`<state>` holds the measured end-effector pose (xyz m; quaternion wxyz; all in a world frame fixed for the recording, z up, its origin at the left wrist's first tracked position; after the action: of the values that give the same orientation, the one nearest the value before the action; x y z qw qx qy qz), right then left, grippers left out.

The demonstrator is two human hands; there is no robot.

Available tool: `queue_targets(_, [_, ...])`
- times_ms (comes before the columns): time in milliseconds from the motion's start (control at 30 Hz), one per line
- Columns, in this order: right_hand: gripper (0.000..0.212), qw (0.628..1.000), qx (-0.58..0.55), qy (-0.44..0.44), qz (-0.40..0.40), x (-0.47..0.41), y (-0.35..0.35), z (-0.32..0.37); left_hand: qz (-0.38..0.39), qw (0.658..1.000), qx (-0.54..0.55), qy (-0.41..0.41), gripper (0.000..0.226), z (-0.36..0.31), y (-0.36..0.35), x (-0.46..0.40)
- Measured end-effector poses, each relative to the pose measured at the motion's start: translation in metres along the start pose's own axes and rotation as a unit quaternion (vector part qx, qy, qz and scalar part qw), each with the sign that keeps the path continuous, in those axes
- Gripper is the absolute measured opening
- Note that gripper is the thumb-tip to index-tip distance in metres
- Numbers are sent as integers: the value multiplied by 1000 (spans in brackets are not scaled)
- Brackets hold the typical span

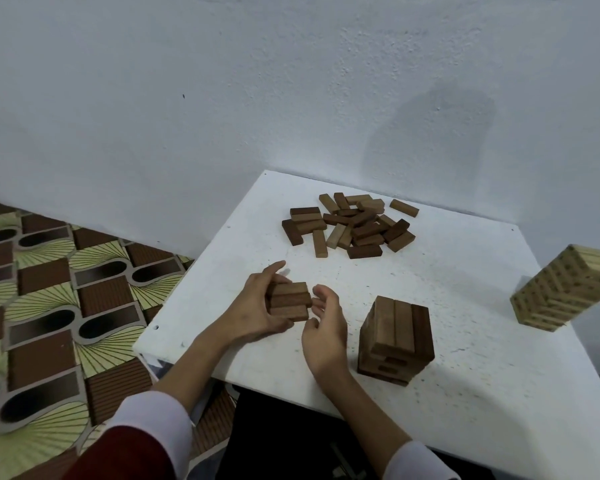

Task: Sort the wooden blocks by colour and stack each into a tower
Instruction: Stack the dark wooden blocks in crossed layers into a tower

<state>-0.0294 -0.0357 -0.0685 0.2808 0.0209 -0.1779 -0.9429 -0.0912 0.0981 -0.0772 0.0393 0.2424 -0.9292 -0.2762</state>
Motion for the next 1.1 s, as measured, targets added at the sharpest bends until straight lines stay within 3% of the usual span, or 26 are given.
queue_targets(1100, [55,1000,13,9,-3,-1,1,-1,-16,1000,-18,-9,101,-1,-5,3])
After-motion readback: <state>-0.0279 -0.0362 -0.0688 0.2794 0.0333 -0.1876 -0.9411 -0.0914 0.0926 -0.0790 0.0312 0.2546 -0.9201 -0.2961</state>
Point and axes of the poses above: each hand's wrist, its own x-axis away from the middle knuckle, its own y-axis out of the back of the hand, z = x × y, the point moved 2 cm from there along -x, towards the middle knuckle, and after that the axes turned 2 degrees about -x, right-handed, at the moved point
